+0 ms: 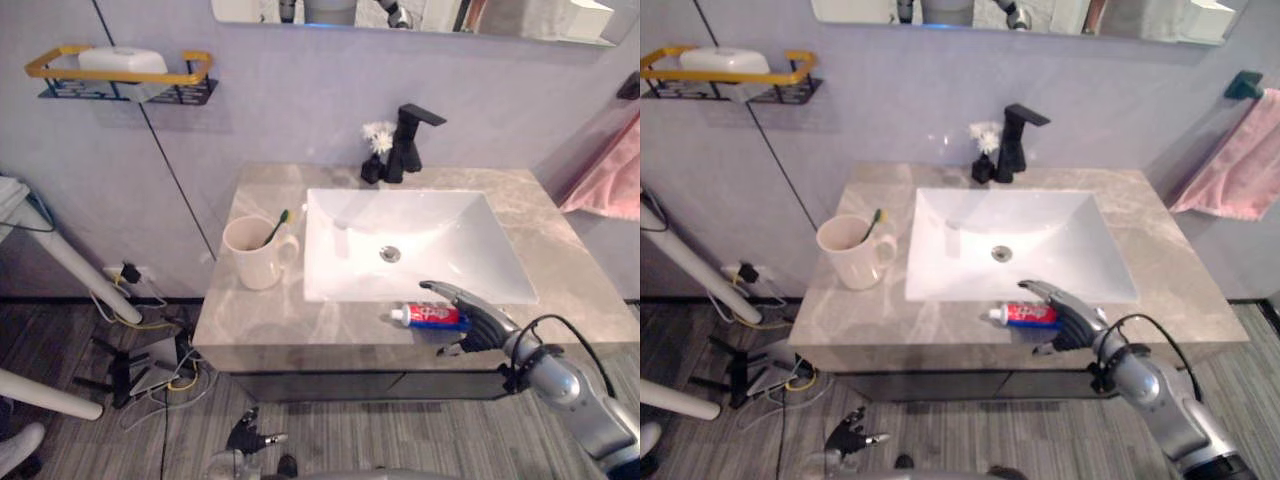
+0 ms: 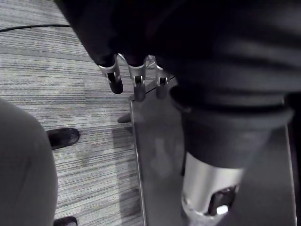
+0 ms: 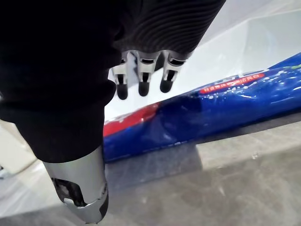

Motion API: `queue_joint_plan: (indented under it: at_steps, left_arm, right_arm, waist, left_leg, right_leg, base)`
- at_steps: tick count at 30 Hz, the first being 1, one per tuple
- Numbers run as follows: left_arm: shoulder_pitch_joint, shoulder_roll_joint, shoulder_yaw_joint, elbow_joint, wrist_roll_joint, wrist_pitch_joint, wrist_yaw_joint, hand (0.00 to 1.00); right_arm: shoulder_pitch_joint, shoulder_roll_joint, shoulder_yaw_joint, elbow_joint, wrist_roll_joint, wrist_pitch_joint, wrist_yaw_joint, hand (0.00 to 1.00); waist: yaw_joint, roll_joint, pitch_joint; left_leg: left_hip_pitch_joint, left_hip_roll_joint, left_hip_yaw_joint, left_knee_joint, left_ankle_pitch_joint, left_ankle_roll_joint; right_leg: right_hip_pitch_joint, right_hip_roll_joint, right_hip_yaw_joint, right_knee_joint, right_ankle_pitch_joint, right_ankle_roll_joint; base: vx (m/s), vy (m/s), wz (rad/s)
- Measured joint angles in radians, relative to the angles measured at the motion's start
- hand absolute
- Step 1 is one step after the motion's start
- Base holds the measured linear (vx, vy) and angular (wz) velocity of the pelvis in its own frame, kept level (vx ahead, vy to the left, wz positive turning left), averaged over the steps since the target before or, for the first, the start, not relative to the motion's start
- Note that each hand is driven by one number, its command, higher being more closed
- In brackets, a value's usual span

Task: Organize washtable

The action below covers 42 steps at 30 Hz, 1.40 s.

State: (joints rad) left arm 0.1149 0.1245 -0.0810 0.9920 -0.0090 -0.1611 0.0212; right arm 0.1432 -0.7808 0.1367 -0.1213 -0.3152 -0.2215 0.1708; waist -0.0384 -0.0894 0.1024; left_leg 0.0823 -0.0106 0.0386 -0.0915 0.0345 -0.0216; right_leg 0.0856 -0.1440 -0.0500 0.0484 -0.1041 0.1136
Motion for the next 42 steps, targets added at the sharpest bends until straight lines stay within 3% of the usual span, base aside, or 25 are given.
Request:
queue_joint_plan:
  at_steps: [2,3,9,17,22,29,36,42]
  left_arm:
    - [-0.005,0.002,0.000,0.000,-0.002,0.000,0.000,0.00]
    - [-0.008,0.005,0.000,-0.001,-0.002,0.000,0.000,0.00]
    - [-0.019,0.025,0.000,-0.001,-0.021,0.005,0.001,0.00]
    - [-0.020,0.025,0.001,-0.002,-0.030,0.004,0.002,0.00]
    - [-0.028,0.020,0.005,-0.010,-0.035,0.002,0.002,0.00]
    - [-0.028,0.022,0.006,-0.010,-0.039,0.002,0.002,0.00]
    - [-0.028,0.020,0.014,-0.010,-0.039,0.001,0.004,0.00]
    - [-0.027,0.005,0.047,-0.005,-0.038,0.001,0.008,0.00]
  right_arm:
    - [-0.008,0.001,0.001,0.001,-0.022,0.006,-0.011,0.00]
    - [-0.020,0.006,0.001,0.006,-0.039,0.007,-0.023,1.00]
    - [-0.031,0.020,0.004,0.015,-0.091,0.004,-0.038,1.00]
    - [-0.043,0.020,0.000,0.014,-0.084,0.004,-0.038,1.00]
    - [-0.073,0.029,-0.002,0.019,-0.076,0.033,-0.045,1.00]
    - [-0.069,0.032,-0.003,0.018,-0.048,0.029,-0.049,1.00]
    - [-0.064,0.119,-0.028,0.016,-0.049,0.027,-0.091,1.00]
    - [-0.057,0.214,-0.089,-0.029,-0.048,0.006,-0.150,1.00]
  waist:
    - [0.002,-0.002,0.008]
    - [0.001,-0.004,0.016]
    - [0.001,-0.032,0.038]
    - [0.008,-0.031,0.040]
    - [0.028,-0.029,0.051]
    - [0.025,-0.032,0.056]
    - [0.025,-0.030,0.056]
    - [0.024,-0.012,0.057]
  left_leg:
    - [-0.001,0.001,-0.002,0.000,0.000,0.000]
    - [-0.002,0.001,-0.002,0.000,0.000,0.000]
    - [-0.006,0.002,0.000,0.000,0.000,0.000]
    - [-0.014,0.004,-0.004,0.000,0.001,-0.001]
    - [-0.016,0.003,-0.012,0.000,0.001,-0.001]
    - [-0.015,0.003,-0.022,0.000,0.001,-0.001]
    - [-0.016,0.002,-0.026,0.000,0.001,-0.001]
    - [-0.021,-0.001,-0.035,0.000,0.002,-0.003]
  right_leg:
    - [0.000,0.001,-0.001,0.000,0.000,0.000]
    - [0.000,0.001,-0.001,0.000,0.000,0.000]
    - [-0.005,0.002,-0.001,0.001,0.000,0.000]
    - [-0.011,0.004,-0.003,0.001,0.000,0.000]
    - [-0.008,0.004,-0.010,-0.001,0.000,0.000]
    - [0.000,0.004,-0.028,0.000,0.000,0.000]
    - [-0.001,0.002,-0.030,0.001,0.000,0.000]
    - [-0.001,0.000,-0.037,0.001,0.000,0.000]
  base:
    - [0.01,-0.011,0.03]
    - [0.00,0.000,0.00]
    - [-0.01,-0.005,0.00]
    - [-0.02,-0.007,0.01]
    - [0.00,-0.011,0.05]
    - [0.01,-0.017,0.06]
    - [-0.03,-0.010,0.01]
    - [-0.03,-0.014,0.04]
